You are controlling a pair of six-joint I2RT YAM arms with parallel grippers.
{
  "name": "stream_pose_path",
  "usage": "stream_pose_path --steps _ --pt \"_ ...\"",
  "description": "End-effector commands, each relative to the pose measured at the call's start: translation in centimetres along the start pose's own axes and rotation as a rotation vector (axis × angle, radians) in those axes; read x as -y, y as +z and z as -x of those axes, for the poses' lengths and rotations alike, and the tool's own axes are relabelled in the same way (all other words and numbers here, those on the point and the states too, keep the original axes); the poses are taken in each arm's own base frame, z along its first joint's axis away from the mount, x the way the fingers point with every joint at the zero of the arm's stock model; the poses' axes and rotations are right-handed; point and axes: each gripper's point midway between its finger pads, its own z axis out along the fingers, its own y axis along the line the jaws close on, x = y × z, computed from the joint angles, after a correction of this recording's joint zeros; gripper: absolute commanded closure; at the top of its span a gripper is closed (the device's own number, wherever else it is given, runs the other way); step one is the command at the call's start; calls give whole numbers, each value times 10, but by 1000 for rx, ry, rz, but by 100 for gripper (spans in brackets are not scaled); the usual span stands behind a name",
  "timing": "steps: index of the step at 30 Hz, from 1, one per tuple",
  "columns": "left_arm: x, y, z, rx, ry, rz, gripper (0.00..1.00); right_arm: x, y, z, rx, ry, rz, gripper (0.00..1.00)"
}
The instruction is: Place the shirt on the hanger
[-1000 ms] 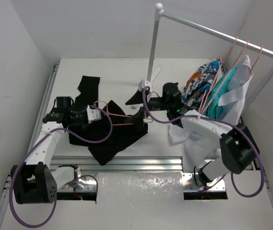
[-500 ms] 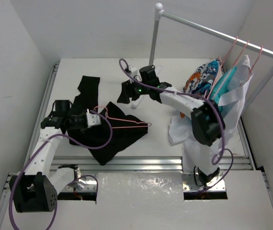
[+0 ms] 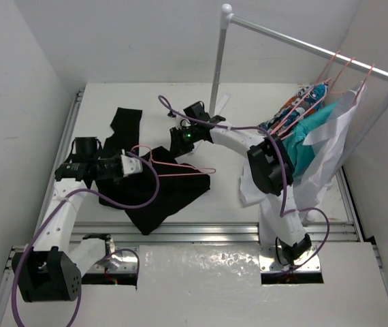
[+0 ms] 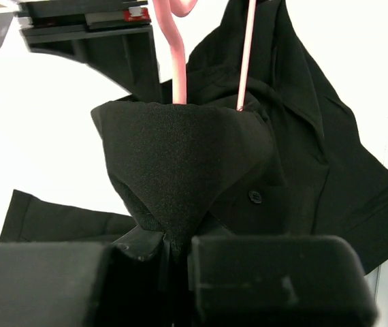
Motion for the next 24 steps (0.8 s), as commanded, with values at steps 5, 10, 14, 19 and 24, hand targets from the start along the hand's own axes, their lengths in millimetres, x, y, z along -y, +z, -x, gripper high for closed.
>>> stream_pose_path --steps 5,10,14,19,24 --pt "-42 -14 13 2 36 146 100 -2 -48 13 117 -90 -175 100" --pt "-75 -28 5 -48 23 286 100 6 -110 38 296 -198 -418 100" --pt "-92 -36 -2 -100 27 375 100 17 -137 44 325 -221 -543 100" --pt "-104 -46 -19 -203 71 448 100 16 -159 54 368 -246 -604 100" --pt "-125 -63 -22 -266 90 571 100 13 -177 69 395 -283 -664 100"
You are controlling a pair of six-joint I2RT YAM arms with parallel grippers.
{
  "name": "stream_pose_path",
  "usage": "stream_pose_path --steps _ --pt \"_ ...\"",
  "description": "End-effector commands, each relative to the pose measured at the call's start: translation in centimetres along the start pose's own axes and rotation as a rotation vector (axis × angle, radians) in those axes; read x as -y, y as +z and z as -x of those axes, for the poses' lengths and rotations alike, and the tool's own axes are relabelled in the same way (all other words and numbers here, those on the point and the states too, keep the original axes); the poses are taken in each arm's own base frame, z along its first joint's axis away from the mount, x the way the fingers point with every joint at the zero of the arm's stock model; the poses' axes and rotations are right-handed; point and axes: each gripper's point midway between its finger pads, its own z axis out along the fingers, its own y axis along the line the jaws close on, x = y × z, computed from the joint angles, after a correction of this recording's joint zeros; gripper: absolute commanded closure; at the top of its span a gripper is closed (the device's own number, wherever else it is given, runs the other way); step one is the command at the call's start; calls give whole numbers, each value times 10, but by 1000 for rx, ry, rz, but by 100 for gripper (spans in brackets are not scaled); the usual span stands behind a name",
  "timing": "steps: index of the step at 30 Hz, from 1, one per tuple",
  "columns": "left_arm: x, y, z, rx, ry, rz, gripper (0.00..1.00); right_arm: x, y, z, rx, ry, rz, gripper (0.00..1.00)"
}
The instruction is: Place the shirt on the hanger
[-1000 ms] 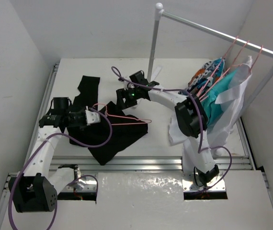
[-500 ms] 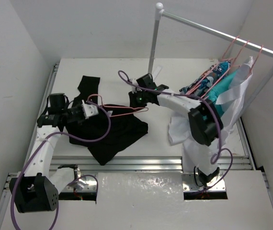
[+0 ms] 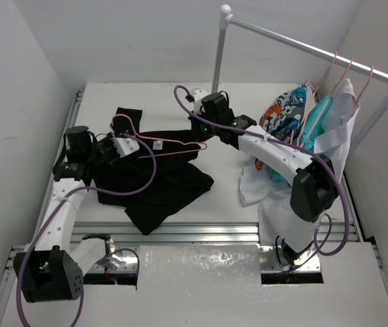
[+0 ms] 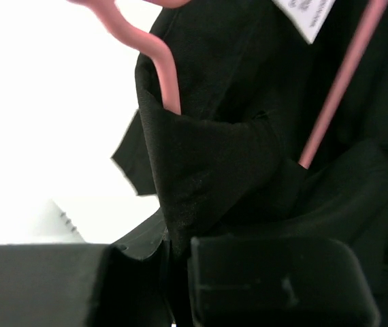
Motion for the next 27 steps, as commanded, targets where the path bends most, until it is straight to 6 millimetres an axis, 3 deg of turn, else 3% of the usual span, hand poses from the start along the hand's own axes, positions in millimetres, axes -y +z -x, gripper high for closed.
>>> stream_pose_path --steps 1,4,13,19,24,27 --pt "-50 -17 -2 -75 57 226 100 40 -19 31 58 -49 -180 100" --pt "-74 -26 -12 -153 114 346 100 47 -26 32 54 -67 -220 100" --pt "-75 -31 -39 -301 227 411 100 36 -35 45 86 -46 -171 100" --pt "-128 -65 -23 -318 230 737 100 56 -33 29 29 -82 -274 100" --pt "-138 -75 -20 -360 303 826 100 49 -32 27 28 -83 -247 100" --pt "-148 -79 -2 -313 298 835 100 53 -33 27 23 -107 -268 100"
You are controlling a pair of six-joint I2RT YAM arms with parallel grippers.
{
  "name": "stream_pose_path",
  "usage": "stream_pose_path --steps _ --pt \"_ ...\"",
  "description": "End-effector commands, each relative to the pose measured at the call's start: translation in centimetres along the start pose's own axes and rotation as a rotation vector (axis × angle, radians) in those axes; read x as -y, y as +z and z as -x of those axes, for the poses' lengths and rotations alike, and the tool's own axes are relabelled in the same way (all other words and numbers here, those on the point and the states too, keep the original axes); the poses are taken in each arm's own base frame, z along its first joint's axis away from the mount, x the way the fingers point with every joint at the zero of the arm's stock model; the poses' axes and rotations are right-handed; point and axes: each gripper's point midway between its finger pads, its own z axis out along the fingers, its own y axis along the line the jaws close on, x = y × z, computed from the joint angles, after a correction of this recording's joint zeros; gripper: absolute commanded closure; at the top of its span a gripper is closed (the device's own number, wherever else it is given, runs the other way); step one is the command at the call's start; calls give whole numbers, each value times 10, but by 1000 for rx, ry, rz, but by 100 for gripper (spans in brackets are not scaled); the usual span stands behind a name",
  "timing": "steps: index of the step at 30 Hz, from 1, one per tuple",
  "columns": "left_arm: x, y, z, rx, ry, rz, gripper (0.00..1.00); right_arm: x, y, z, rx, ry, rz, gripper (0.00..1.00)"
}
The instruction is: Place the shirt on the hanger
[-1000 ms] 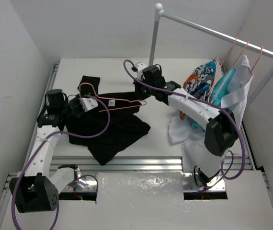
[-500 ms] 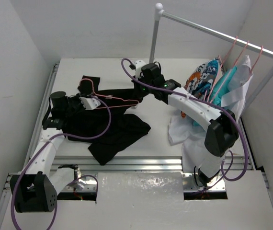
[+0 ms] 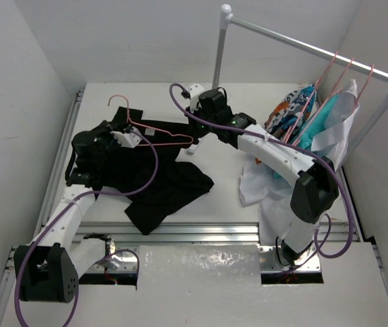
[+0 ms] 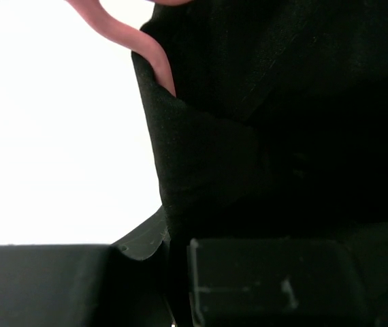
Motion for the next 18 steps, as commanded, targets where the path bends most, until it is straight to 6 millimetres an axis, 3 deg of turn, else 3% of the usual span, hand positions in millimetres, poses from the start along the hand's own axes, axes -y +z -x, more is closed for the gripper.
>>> stream_pose_path --steps 1,4,7,8,9,10,11,12,13,14,15,16,18 --pt "-77 -20 -11 -100 -14 251 100 59 -20 -6 -57 -46 -228 100" --pt "-85 -19 -8 -96 23 267 100 64 -18 -13 -78 -21 -210 100" --pt "-76 -15 -13 -117 29 228 100 64 -17 -21 -80 12 -165 100" --pt "-69 -14 -8 -86 19 189 100 61 -16 -22 -68 2 -144 100" --pt "-67 -13 -1 -56 2 152 100 43 -20 -16 -31 -6 -39 100" --pt "-34 -11 8 0 -55 -3 100 28 -17 -23 -4 -33 46 100" --pt "-17 -12 13 28 -86 -89 100 16 -18 -25 17 -46 120 97" --pt "-8 -14 21 64 -104 -145 100 -7 -30 -17 68 -70 228 88" --pt "17 -18 30 117 -141 -259 100 -13 -30 -23 97 -104 255 62" --pt "26 -21 36 143 -154 -303 100 -16 -33 -24 116 -120 269 52" --pt "38 -25 36 147 -166 -356 100 -19 -45 -8 190 -142 277 44" --pt "43 -27 40 168 -164 -379 100 -18 -46 -16 192 -143 268 37" --pt "51 -29 37 169 -136 -406 100 -11 -58 -4 247 -161 221 36"
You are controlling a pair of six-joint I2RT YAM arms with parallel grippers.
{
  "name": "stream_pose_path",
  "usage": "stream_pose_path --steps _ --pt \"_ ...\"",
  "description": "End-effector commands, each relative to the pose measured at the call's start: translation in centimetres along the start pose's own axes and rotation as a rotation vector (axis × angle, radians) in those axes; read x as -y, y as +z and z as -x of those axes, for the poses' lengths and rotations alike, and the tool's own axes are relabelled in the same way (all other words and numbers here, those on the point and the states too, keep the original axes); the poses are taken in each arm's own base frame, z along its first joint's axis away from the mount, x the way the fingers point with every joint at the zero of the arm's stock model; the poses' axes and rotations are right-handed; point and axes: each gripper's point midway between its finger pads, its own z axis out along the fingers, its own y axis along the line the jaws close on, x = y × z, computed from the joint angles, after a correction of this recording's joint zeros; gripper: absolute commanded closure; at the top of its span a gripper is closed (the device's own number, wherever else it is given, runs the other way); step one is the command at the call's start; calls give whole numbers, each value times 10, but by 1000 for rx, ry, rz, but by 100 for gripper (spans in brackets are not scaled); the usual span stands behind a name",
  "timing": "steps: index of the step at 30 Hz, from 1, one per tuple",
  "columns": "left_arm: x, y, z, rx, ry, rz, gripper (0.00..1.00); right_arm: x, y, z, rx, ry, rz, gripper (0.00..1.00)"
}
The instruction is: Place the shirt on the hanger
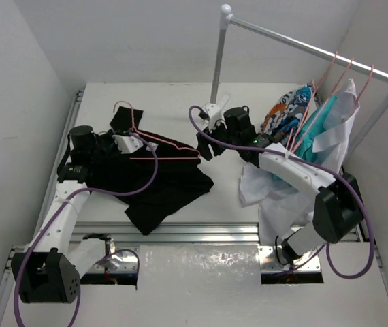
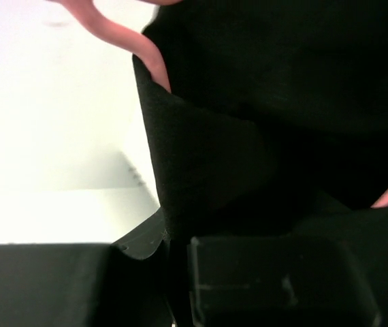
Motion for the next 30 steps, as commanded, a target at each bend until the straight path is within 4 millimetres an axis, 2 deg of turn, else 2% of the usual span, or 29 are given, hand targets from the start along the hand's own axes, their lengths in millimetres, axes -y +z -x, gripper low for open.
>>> stream_pose_path --steps 1,6,8,9,11,12,15,17,20,21,24,29,30 --pt "14 -7 10 51 -10 -83 100 -4 -26 61 223 -122 -11 36" --pt "18 -8 5 28 29 -101 100 6 -38 78 261 -177 -75 38" --pt "22 -9 6 35 33 -122 100 -2 -38 81 270 -187 -33 44" --pt "23 -9 6 37 35 -129 100 -10 -38 86 296 -207 12 46" --pt "25 -9 9 52 33 -138 100 -53 -41 87 336 -263 242 47" --pt "26 -9 9 57 32 -142 100 -76 -42 80 342 -293 372 46" --pt "25 -9 12 64 24 -138 100 -104 -34 77 349 -321 474 38" --pt "23 -10 13 65 21 -133 100 -109 -18 66 297 -288 522 37" --pt "19 -12 15 64 14 -122 100 -115 -8 61 257 -247 580 39" --pt "19 -12 14 59 11 -121 100 -122 -10 61 264 -245 625 40" --pt "16 -12 15 58 6 -114 100 -127 -6 59 271 -259 629 45" --pt "21 -15 30 124 -30 -156 100 -111 23 52 218 -294 504 70" --pt "20 -17 36 151 -37 -162 100 -108 29 46 205 -304 495 73"
